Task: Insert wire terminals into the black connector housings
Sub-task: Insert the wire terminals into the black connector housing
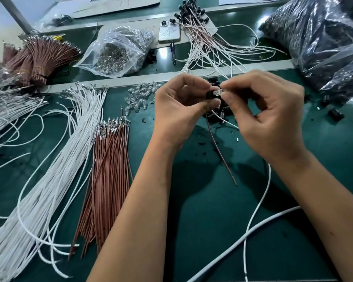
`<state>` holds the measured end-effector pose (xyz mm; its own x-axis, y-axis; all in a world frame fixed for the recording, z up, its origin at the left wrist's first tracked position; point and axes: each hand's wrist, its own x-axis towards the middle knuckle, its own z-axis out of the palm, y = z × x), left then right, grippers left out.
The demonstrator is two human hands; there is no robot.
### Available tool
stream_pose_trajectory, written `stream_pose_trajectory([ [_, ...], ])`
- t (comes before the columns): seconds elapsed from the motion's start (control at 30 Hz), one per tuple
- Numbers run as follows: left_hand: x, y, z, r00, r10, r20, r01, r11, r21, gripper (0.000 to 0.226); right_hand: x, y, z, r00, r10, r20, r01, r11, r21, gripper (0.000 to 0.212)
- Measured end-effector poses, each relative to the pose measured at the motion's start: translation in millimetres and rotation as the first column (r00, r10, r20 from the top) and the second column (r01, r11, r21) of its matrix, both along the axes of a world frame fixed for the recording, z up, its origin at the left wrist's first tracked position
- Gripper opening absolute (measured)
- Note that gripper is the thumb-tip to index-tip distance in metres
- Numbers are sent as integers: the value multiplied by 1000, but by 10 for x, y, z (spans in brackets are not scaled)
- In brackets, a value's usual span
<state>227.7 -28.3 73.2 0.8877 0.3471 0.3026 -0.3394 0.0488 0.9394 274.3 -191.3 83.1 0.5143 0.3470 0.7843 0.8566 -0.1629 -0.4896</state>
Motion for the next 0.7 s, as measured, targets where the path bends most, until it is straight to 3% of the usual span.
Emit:
stream_pose_trajectory([
  [0.2, 4, 23, -15, 1000, 24, -3, -23, 996, 86, 27, 45, -6, -17, 998, -43, 48, 48, 991, -121, 5],
  [0.7, 34, -2, -76, 995, 77, -61, -63, 976, 207, 24, 174, -64, -50, 995, -2, -98, -17, 979, -201, 3],
])
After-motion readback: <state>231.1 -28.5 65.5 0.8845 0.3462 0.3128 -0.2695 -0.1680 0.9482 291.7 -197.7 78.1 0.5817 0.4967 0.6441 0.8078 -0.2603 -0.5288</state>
